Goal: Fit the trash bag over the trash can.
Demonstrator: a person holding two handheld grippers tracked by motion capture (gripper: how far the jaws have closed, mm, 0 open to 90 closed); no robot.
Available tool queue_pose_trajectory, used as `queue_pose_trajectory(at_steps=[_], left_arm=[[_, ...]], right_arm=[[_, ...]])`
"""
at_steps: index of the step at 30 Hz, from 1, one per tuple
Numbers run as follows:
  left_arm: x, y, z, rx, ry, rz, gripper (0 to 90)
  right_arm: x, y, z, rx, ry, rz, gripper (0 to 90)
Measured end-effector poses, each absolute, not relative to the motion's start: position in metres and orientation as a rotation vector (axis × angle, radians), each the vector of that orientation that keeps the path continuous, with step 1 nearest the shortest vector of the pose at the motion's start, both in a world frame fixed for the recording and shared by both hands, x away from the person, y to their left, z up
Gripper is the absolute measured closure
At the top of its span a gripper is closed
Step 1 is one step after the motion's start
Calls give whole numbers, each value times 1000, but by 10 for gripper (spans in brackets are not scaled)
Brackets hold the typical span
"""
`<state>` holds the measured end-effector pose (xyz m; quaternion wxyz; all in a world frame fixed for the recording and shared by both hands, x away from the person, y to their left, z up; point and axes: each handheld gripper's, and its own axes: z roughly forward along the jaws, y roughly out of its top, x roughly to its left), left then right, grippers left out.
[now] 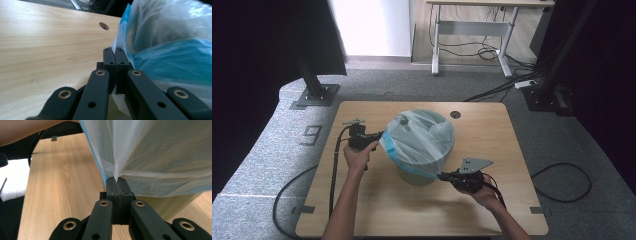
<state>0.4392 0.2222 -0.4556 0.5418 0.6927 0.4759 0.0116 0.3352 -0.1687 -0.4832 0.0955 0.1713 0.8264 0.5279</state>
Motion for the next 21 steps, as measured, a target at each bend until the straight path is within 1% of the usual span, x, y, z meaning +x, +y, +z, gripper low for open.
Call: queue_pose_trajectory(at_steps=[15, 19, 21], left_arm=[[440, 233, -470, 1673, 1159, -12, 899], [437, 233, -472, 1721, 1168, 18, 898], [437, 234, -475, 1745, 1181, 27, 899]], right_arm=[[340, -174, -500, 600, 2490, 1547, 889], [339, -176, -503, 623, 2494, 1516, 889], [339, -177, -506, 632, 2504, 1447, 889]])
